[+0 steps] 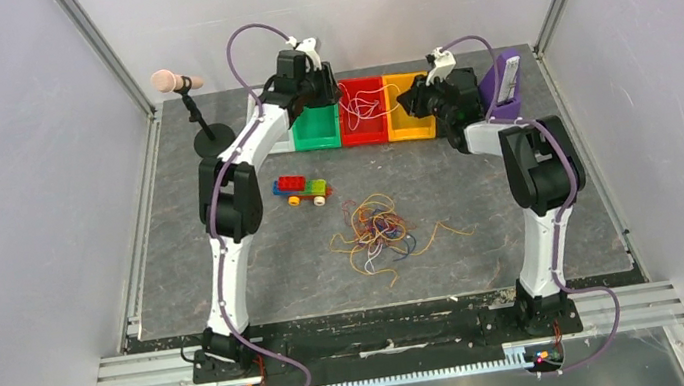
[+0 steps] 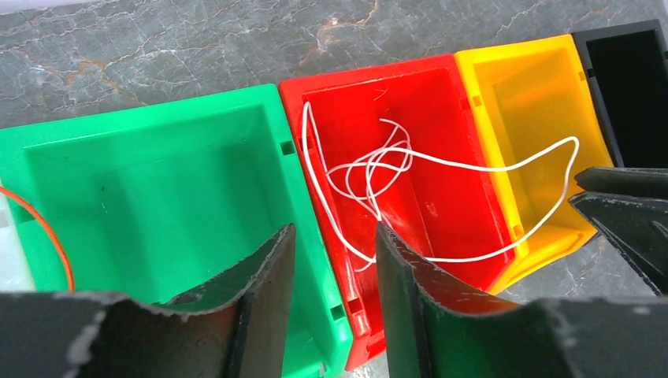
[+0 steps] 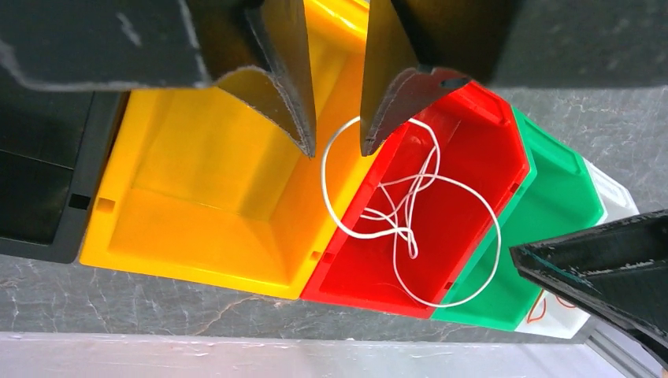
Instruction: Untangle the cables
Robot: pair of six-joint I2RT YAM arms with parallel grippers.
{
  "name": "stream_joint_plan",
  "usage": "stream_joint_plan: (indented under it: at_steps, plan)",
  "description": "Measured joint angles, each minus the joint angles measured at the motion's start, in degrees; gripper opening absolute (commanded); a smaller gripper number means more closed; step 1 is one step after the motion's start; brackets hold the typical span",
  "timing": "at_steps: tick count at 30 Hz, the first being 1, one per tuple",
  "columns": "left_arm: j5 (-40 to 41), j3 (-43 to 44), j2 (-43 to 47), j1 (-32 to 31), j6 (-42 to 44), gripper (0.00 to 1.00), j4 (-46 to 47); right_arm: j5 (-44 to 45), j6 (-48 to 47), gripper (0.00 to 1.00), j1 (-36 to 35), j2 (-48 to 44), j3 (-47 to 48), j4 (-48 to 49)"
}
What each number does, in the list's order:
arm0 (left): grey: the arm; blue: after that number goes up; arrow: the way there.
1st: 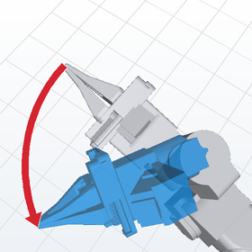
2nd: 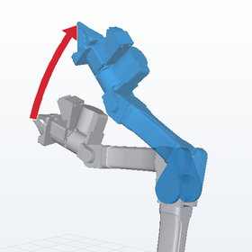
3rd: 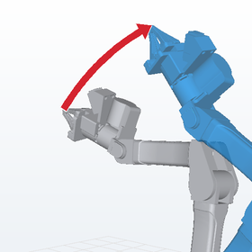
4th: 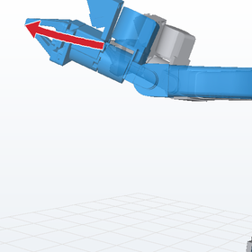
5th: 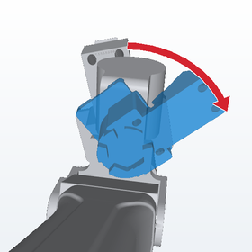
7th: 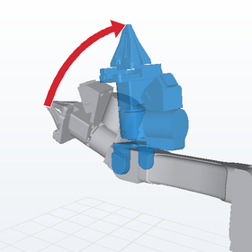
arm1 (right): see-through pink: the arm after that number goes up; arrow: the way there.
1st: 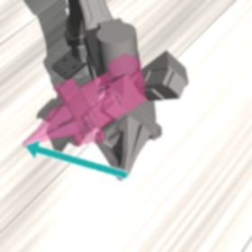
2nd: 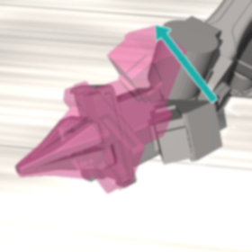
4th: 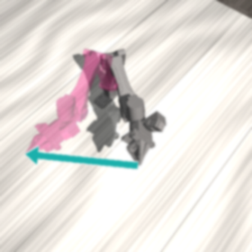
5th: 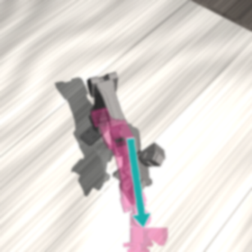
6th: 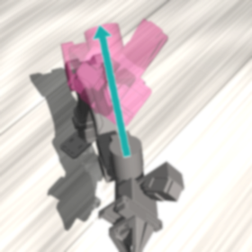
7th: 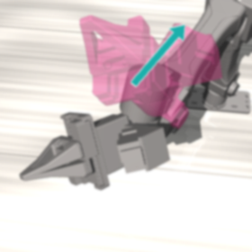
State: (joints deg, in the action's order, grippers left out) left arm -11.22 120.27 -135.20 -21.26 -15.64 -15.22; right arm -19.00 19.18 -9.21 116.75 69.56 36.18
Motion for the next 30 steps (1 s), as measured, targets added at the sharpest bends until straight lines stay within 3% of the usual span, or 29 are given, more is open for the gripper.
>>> stream_joint_plan:
  at_steps: [6,11,12,14,15,22,30]
  plan:
    - [-0.9,1.0,-1.6,-0.3,-0.4,0.33,0.5,-0.1,0.8,0.0,-0.3,2.0,2.0,1.1]
    - [-1.0,1.7,-2.4,-1.2,-1.3,0.14,1.5,-0.2,1.2,0.0,-0.7,3.0,4.2,1.6]
    - [-1.1,1.8,-2.6,-1.4,-1.4,0.09,1.9,-0.2,1.2,0.07,-0.7,3.1,4.5,1.8]
    - [-1.0,2.5,-3.1,-1.8,-1.5,0.02,2.2,-0.5,1.2,0.36,-0.7,3.1,4.6,2.1]
    - [-1.0,2.8,-3.5,-1.9,-1.6,0.02,2.3,-0.6,1.1,0.43,-0.7,3.1,4.6,2.3]
    - [-0.9,3.8,-4.9,-2.7,-1.5,0.02,3.0,-0.6,1.1,0.62,0.3,2.5,4.5,0.5]
    - [0.3,5.7,-6.6,-3.5,-1.5,0.02,3.4,0.0,2.4,0.58,2.0,2.1,4.3,-1.6]
